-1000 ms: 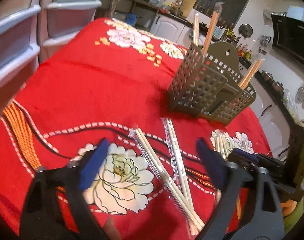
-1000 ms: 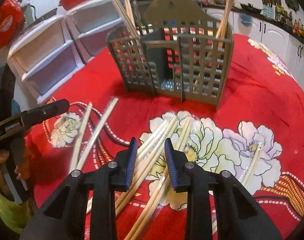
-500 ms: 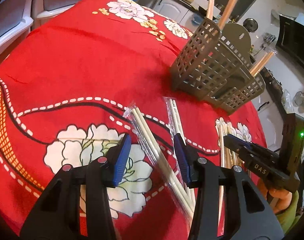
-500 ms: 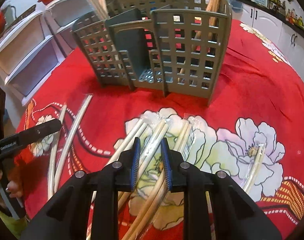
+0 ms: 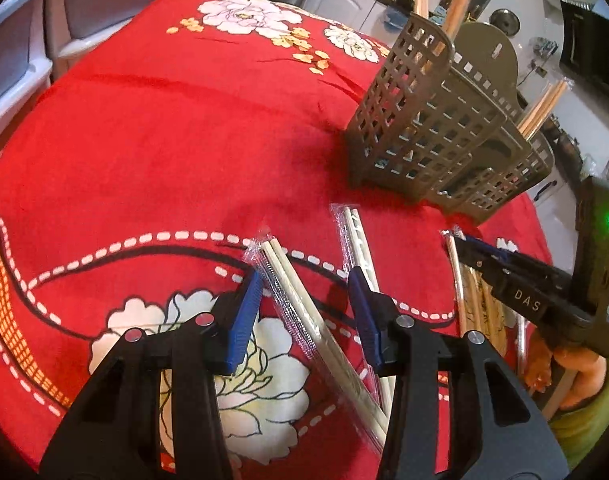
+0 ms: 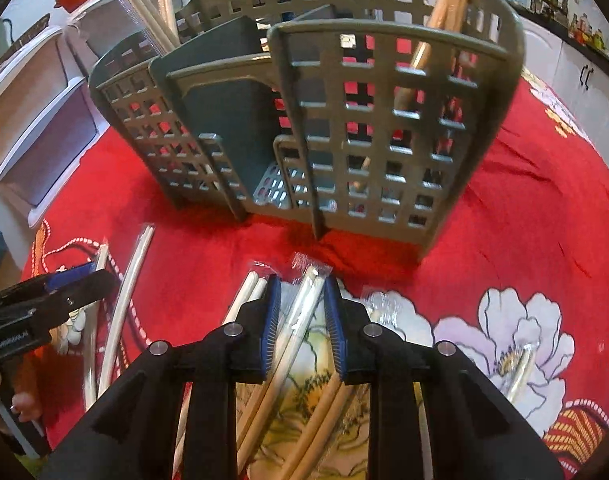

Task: Organize utensils
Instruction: 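Close the right gripper on a wrapped chopstick pair while the left gripper grasps another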

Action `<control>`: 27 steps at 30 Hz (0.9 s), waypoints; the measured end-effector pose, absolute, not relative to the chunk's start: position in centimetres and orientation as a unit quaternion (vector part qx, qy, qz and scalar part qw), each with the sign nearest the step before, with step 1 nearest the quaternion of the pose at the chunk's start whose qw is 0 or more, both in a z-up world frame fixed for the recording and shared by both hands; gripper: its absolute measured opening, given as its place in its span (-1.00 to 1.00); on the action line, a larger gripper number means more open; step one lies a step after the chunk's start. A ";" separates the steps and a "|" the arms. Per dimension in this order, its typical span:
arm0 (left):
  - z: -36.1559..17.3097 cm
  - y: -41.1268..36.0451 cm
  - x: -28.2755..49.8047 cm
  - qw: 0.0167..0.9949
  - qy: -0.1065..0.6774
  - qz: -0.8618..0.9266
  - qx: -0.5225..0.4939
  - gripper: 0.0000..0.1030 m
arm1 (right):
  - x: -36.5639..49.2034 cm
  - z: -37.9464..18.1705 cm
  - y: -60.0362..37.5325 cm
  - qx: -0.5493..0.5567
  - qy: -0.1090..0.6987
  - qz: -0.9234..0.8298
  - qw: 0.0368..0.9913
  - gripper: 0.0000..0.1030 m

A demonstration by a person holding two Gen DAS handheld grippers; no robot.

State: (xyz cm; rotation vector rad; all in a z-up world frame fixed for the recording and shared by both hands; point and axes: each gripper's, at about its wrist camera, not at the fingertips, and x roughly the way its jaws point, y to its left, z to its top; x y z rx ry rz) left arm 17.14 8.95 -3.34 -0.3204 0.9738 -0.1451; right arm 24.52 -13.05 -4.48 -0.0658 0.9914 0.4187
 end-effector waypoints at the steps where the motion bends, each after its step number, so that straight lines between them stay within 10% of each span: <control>1: -3.3 8.7 17.2 0.872 0.464 -0.066 -0.145 -0.30 | 24.6 -4.4 -12.9 -0.033 0.470 0.199 0.859 -0.67; 11: -3.3 8.9 18.2 0.882 0.454 -0.047 -0.117 -0.83 | 24.5 -2.6 -15.1 0.050 0.452 0.249 0.855 -0.78; 27: 4.9 8.2 16.1 0.908 0.369 -0.113 -0.163 -0.97 | 20.1 4.8 -16.1 0.054 0.354 0.328 0.874 -0.79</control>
